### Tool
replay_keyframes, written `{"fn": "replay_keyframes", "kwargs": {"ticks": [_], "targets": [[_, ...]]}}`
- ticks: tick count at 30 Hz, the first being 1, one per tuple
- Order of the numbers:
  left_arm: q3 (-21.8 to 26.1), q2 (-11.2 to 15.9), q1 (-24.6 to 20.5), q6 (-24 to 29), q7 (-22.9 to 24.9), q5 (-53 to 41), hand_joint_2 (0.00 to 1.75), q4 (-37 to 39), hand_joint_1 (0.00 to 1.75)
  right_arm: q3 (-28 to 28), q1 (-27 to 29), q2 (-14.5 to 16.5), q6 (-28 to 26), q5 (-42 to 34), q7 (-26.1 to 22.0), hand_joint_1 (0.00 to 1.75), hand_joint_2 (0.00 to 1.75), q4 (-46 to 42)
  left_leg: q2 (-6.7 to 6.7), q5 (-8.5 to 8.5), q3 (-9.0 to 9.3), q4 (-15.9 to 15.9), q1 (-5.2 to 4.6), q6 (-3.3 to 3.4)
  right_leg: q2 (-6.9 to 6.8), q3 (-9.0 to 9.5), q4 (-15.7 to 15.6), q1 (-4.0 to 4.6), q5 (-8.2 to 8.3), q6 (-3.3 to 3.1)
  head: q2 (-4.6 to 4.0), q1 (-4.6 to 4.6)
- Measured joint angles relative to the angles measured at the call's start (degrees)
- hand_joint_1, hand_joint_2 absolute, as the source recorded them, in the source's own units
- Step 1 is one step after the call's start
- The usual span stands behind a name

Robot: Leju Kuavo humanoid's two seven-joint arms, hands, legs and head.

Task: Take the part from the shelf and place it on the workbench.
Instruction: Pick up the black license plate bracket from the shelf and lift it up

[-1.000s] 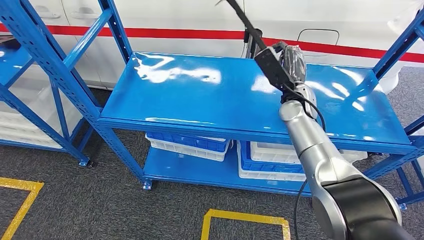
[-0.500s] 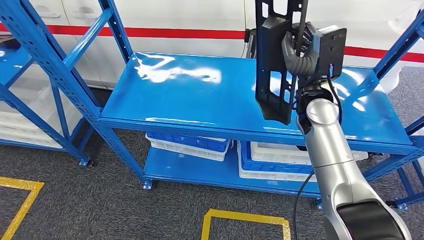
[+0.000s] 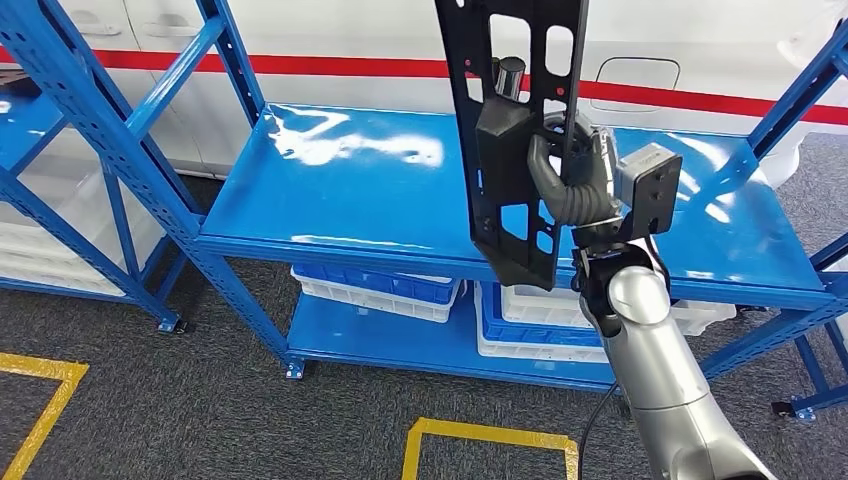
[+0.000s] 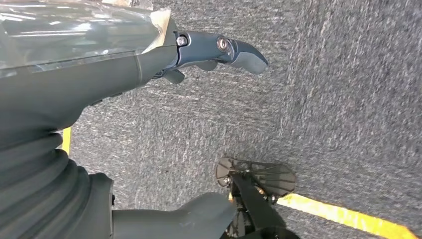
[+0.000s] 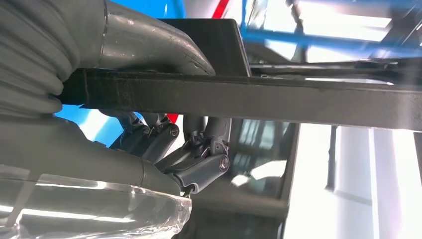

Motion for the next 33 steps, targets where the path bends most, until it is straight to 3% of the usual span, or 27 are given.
{"fn": "replay_keyframes", "kwargs": {"ticks": [12, 25, 30, 33], "targets": [[0.3, 1.5, -0.3, -0.3, -2.3, -0.1, 1.75, 0.0, 0.00, 2.8, 7.5, 0.4, 4.1, 1.3, -4.3, 1.75, 1.75, -11.7, 0.01, -0.01, 0.01, 0.0, -0.02, -0.01, 0.00, 0.01, 0.0, 0.00, -0.09, 0.13, 0.00, 0.02], [1.1, 2.3, -0.8, -1.6, -1.4, 0.1, 1.75, 0.0, 0.00, 2.9, 6.4, 0.5, 4.1, -2.9, -5.3, 1.75, 1.75, -10.1, 0.00, -0.03, -0.02, 0.0, -0.06, 0.01, 0.00, 0.03, 0.0, -0.05, -0.07, 0.16, 0.00, 0.02], [1.2, 2.3, -1.0, -2.4, -1.4, -0.1, 1.75, -0.1, 0.00, 2.9, 4.4, 0.9, 4.1, -3.4, -5.0, 1.75, 1.75, -8.3, 0.00, -0.29, -0.19, 0.3, -0.16, 0.37, 0.00, 0.04, -0.1, -0.62, -0.08, 0.27, 0.00, -0.01], [1.1, 2.3, -1.1, -3.3, -2.2, -0.6, 1.75, -0.1, 0.00, 2.9, 2.9, 1.3, 4.1, -3.5, -3.9, 1.75, 1.75, -7.3, 0.01, -0.28, -0.11, 0.2, -0.17, 0.74, 0.01, 0.10, -0.2, -0.66, -0.07, 0.67, 0.00, -0.01]]}}
